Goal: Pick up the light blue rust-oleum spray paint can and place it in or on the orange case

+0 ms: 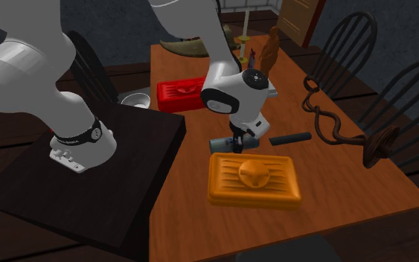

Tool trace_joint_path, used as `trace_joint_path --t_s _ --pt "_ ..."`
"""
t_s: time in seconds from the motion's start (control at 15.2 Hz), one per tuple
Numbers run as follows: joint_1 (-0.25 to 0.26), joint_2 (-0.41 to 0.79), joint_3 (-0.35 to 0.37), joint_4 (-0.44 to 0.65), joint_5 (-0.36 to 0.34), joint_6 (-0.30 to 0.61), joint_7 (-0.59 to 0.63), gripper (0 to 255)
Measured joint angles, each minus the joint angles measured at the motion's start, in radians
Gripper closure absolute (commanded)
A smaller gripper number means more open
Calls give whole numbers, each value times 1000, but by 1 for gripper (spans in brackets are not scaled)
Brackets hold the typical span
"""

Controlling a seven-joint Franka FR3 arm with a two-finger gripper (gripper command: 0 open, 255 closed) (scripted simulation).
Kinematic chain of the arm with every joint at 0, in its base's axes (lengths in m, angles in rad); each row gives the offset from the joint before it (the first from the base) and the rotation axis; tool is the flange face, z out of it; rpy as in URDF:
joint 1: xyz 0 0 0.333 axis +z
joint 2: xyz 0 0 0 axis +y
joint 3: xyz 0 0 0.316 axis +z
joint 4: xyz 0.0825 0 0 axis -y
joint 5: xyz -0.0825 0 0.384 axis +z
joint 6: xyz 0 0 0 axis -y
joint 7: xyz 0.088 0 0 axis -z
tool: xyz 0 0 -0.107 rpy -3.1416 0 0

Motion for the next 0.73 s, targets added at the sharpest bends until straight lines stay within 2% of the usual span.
trace_joint_path --t_s 0.33,0.73 --pt "6 67 8 32 5 46 -3 0" --pt "6 70 8 43 5 50 -3 0"
